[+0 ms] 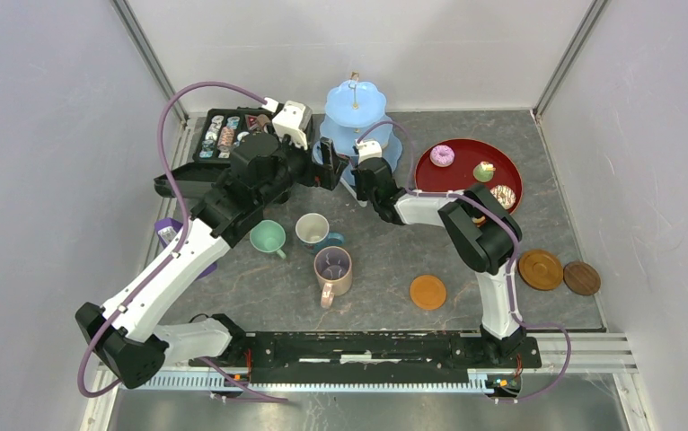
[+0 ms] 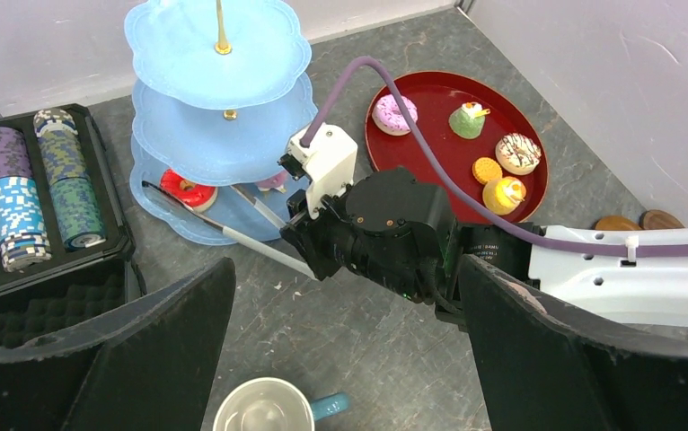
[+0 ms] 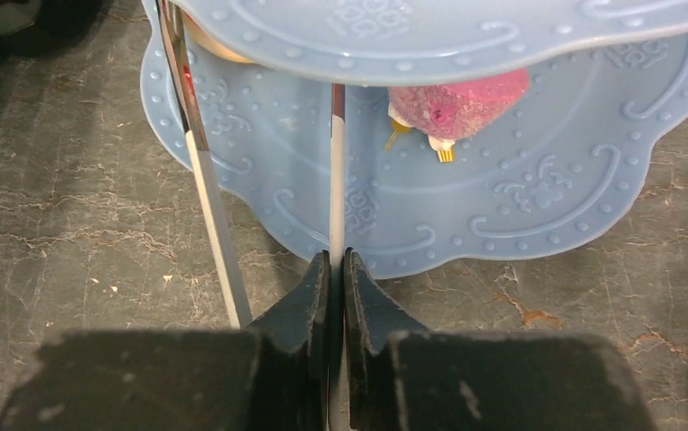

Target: Serve the afternoon tea

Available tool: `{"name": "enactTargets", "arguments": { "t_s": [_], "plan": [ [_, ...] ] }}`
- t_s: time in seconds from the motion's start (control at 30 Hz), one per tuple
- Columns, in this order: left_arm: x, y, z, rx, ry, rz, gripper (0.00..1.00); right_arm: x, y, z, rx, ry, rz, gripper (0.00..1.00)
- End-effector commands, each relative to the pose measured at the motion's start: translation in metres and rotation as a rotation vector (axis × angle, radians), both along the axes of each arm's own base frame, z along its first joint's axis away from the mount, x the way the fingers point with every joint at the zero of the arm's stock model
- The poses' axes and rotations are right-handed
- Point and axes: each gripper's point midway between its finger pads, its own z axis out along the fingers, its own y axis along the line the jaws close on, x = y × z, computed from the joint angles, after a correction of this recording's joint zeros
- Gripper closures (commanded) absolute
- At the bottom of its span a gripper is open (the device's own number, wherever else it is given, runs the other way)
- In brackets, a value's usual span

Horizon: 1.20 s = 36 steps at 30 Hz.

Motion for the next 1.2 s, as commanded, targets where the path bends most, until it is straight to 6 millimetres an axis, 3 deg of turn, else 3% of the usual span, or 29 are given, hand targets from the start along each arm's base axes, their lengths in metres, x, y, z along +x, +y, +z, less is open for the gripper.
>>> {"name": "enactTargets", "arguments": {
  "t_s": [0.0, 0.1, 0.43, 0.93, 1.17],
  "plan": [
    [0.000, 0.003, 0.019, -0.012, -0.079, 0.004, 0.00, 0.007, 0.003, 0.044, 0.073, -0.067, -0.035, 0.93],
    [0.001, 0.003, 0.015, -0.008, -0.073, 0.006, 0.00, 0.006, 0.003, 0.055, 0.108, -0.076, -0.051, 0.99],
    [-0.001, -0.001, 0.015, -0.022, -0.062, -0.014, 0.00, -0.013, -0.006, 0.076, 0.152, -0.104, -0.041, 1.00],
    [-0.002, -0.005, 0.013, -0.036, -0.053, -0.028, 0.00, -0.105, -0.055, 0.077, 0.039, -0.035, 0.118, 1.00],
    [-0.001, -0.006, 0.011, -0.030, -0.049, -0.026, 0.00, -0.147, -0.108, 0.068, -0.064, -0.004, 0.060, 1.00]
  ]
}}
